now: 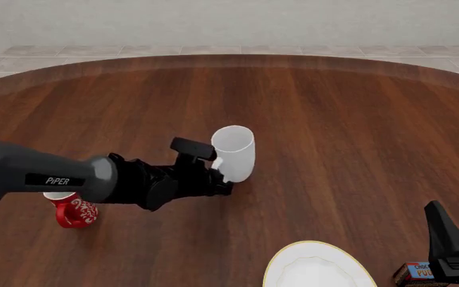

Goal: Put the white mug on the plate.

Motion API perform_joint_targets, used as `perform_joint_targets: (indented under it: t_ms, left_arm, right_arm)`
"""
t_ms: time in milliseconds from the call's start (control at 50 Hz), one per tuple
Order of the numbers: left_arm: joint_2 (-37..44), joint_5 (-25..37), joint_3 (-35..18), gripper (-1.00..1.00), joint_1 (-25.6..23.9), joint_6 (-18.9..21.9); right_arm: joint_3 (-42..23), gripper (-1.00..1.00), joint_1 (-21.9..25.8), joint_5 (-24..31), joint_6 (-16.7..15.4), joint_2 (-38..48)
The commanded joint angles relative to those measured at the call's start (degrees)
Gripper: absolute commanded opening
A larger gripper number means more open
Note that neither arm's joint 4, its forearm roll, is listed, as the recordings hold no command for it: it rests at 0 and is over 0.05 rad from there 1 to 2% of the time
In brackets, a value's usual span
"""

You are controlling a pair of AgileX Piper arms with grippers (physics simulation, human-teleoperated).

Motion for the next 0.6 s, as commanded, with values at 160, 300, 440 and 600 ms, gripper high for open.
perform_joint_targets:
  t_ms: [160, 300, 440, 600]
  left_arm:
    - [-8.4, 2.3, 4.1, -1.0, -1.0, 0.7]
    - [-11.3, 3.2, 6.0, -1.0, -0.8, 1.0]
    - [-14.5, 2.9, 8.4, -1.0, -1.7, 0.9]
    - [-18.3, 3.2, 11.0, -1.0, -2.5, 0.4]
  right_arm:
    - [0.0, 1.0, -0.1, -0.1, -0.1, 0.1]
    - [0.0, 1.0, -0.1, -0.1, -0.1, 0.1]
    - [0.0, 1.0, -0.1, -0.1, -0.1, 0.1]
    - [0.0, 1.0, -0.1, -0.1, -0.1, 0.1]
